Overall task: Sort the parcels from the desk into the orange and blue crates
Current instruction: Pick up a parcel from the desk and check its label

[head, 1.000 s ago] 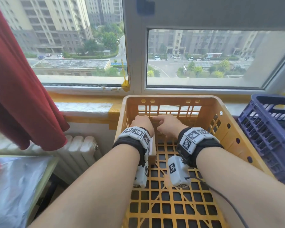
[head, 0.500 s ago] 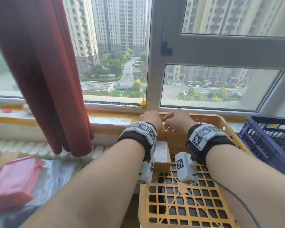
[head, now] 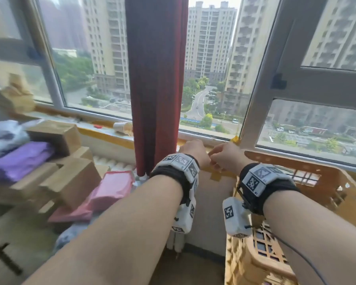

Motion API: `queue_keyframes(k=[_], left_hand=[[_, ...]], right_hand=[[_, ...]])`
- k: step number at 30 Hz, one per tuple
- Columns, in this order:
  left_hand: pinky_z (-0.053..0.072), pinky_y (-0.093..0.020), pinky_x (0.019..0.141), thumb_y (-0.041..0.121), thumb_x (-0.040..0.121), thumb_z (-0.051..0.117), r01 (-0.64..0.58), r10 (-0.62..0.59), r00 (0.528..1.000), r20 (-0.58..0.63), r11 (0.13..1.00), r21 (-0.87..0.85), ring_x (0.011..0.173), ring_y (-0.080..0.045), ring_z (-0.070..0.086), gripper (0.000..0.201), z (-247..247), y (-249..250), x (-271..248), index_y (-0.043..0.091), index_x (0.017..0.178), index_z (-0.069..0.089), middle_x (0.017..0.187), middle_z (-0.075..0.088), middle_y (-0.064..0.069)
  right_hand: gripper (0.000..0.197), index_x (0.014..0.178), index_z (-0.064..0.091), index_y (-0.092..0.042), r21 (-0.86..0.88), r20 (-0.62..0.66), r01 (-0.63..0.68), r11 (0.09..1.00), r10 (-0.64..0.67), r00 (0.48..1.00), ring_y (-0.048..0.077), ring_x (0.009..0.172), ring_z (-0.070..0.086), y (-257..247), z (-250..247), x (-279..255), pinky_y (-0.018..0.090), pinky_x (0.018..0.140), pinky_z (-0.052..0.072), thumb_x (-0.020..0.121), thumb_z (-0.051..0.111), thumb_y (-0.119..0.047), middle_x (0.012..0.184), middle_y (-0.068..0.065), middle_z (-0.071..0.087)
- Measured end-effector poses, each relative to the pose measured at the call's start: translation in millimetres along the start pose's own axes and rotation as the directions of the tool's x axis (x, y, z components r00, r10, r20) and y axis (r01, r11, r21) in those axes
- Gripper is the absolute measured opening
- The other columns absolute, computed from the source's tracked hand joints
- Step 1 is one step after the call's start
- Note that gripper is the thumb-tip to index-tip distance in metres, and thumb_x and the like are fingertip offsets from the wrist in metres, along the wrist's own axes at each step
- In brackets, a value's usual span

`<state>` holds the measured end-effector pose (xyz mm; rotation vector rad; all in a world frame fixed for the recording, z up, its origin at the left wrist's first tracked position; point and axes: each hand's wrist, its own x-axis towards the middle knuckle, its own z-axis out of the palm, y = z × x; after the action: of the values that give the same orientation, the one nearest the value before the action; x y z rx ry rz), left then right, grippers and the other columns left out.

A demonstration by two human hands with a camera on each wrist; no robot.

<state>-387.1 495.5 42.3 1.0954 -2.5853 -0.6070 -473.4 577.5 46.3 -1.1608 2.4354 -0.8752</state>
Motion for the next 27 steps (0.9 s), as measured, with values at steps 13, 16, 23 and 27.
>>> queue_keyframes(k=[13,16,23,27], left_hand=[[0.048,-0.036,0.094,0.024,0.094,0.054,0.290,-0.290,0.943,-0.163,0.957,-0.025,0.112,-0.027,0.056,0.030,-93,-189,-85,0.013,0.121,0.060,0.123,0.061,-0.008],[0.048,-0.039,0.096,0.027,0.092,0.056,0.341,-0.339,0.921,-0.191,0.940,-0.019,0.113,-0.027,0.056,0.033,-112,-225,-99,0.014,0.122,0.061,0.125,0.059,-0.009],[0.046,-0.036,0.095,0.031,0.089,0.056,0.411,-0.418,0.882,-0.219,0.908,-0.075,0.114,-0.027,0.056,0.031,-142,-291,-103,0.020,0.118,0.063,0.125,0.060,-0.005],[0.046,-0.037,0.098,0.032,0.090,0.053,0.441,-0.452,0.861,-0.231,0.892,-0.101,0.116,-0.026,0.056,0.035,-153,-329,-92,0.019,0.122,0.062,0.127,0.061,-0.006]], right_hand=[[0.030,0.070,0.069,-0.023,0.061,0.143,0.200,0.978,-0.207,0.968,0.020,0.070,0.071,-153,156,-28,0.037,0.069,0.063,0.090,0.053,-0.007,0.072,0.002,0.072],[0.025,0.078,0.074,-0.019,0.054,0.169,0.261,0.964,-0.266,0.949,0.021,0.068,0.069,-184,182,-31,0.036,0.066,0.062,0.088,0.054,-0.008,0.071,0.003,0.071],[0.020,0.089,0.073,-0.015,0.104,0.242,0.304,0.947,-0.321,0.916,0.023,0.081,0.069,-237,228,-20,0.037,0.072,0.062,0.092,0.056,-0.007,0.082,0.003,0.069],[0.020,0.095,0.074,-0.012,0.111,0.242,0.335,0.936,-0.352,0.904,0.021,0.078,0.065,-263,254,2,0.034,0.070,0.059,0.093,0.054,-0.007,0.078,-0.001,0.065]])
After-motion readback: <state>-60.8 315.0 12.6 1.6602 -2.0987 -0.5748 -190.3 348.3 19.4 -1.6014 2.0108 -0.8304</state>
